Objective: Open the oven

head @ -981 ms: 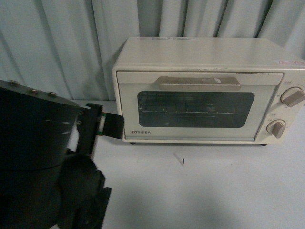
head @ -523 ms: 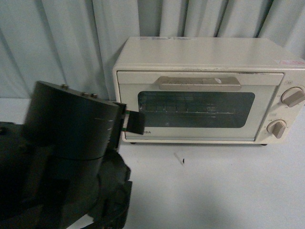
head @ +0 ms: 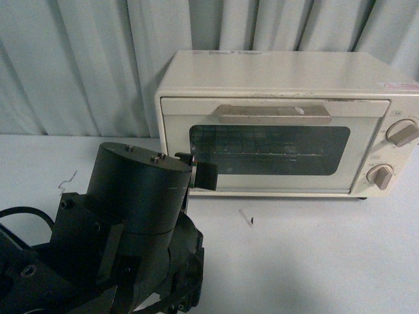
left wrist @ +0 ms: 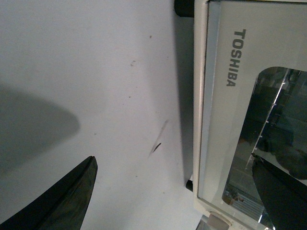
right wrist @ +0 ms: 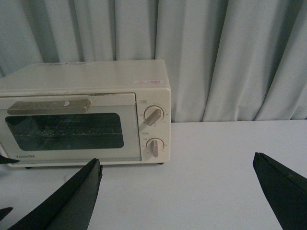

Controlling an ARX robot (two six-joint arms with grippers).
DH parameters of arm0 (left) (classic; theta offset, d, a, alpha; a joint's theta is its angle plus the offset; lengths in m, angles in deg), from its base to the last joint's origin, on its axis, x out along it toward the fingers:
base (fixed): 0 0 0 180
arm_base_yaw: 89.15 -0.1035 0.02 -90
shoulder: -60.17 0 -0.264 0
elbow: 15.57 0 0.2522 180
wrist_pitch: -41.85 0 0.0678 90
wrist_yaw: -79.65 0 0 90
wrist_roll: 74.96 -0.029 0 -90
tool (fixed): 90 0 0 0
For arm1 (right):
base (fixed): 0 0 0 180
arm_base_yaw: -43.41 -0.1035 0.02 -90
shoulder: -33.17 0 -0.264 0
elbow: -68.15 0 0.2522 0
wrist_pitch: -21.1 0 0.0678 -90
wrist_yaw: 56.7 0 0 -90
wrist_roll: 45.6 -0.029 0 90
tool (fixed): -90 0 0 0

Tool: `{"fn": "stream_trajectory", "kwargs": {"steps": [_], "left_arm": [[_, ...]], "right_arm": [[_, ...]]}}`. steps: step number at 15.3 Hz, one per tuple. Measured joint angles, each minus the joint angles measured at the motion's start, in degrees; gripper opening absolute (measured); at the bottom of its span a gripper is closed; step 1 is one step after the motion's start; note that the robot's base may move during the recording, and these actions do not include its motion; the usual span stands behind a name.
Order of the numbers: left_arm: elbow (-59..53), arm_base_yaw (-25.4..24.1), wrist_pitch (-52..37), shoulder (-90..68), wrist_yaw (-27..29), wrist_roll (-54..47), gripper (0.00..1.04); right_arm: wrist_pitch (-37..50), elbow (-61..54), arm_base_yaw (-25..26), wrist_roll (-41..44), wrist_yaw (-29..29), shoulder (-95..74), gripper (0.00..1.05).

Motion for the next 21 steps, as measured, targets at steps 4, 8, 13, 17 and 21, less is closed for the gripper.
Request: {"fn": "stream_trajectory", "kwargs": {"steps": [4,8,13,17,21], "left_arm": [[-1.3,0.3,-1.3,-0.4,0.0,0.0,0.98],[-1.7,0.2,-1.6,-0.7,-0.5,0.0,0.98],[-1.8,0.2,-1.6,-0.7,-0.7,0.0,0.98],[-1.8,-0.1,-1.7,-0.7,-0.9,0.0,0.98],[-1.8,-0.1,-1.6,-0.7,-0.8,0.0,0.98]], "right_arm": [[0.0,0.0,0.0,0.0,0.0,0.0,0.98],[0.0,0.0,0.0,0.0,0.0,0.0,0.98],[0.0,0.0,0.0,0.0,0.0,0.0,0.98],[-18.8,12.7,0.6,-15.3,-10.1,-12.2,0.90],[-11.7,11.4,-2.5,-5.4,-14.7,-15.9,0.50]]}}
